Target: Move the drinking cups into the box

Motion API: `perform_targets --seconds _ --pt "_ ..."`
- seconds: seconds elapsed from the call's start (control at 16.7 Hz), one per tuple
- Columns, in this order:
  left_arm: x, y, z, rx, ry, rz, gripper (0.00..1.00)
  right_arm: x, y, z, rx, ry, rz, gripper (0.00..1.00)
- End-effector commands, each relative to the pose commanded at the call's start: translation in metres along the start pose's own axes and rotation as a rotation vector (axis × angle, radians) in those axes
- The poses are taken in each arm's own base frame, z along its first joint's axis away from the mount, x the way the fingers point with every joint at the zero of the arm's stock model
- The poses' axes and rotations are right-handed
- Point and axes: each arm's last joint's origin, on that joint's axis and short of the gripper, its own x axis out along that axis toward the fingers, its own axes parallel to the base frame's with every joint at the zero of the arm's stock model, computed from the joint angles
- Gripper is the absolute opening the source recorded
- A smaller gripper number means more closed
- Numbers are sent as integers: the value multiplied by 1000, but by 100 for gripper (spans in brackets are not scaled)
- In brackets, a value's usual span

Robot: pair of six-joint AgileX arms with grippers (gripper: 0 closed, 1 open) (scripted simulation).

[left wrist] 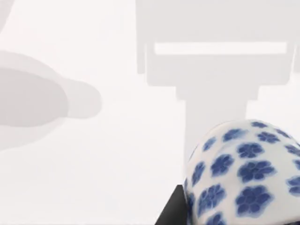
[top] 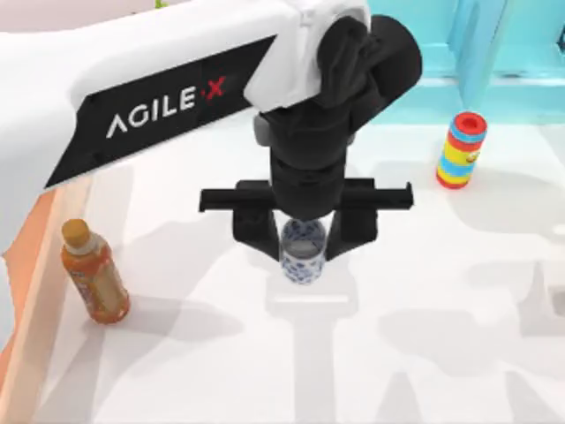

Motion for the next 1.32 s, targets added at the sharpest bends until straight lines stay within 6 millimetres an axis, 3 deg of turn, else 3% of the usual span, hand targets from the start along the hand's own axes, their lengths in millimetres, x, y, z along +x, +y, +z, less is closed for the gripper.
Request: perform_targets --seconds 0.12,0.48,0.66,0.84,1.02,1.32 --pt "-6 9 -2 2 7 7 0 0 0 0 0 0 0 100" --pt "-5 11 0 8 9 12 0 0 0 0 0 0 0 100" --pt "-3 40 20 10 24 33 0 0 0 0 0 0 0 100" --pt "-9 91 48 13 29 35 0 0 0 0 0 0 0 100" --pt "-24 158 70 13 5 14 0 0 0 0 0 0 0 100" --pt "-46 278 72 7 -29 -5 0 0 0 0 0 0 0 100"
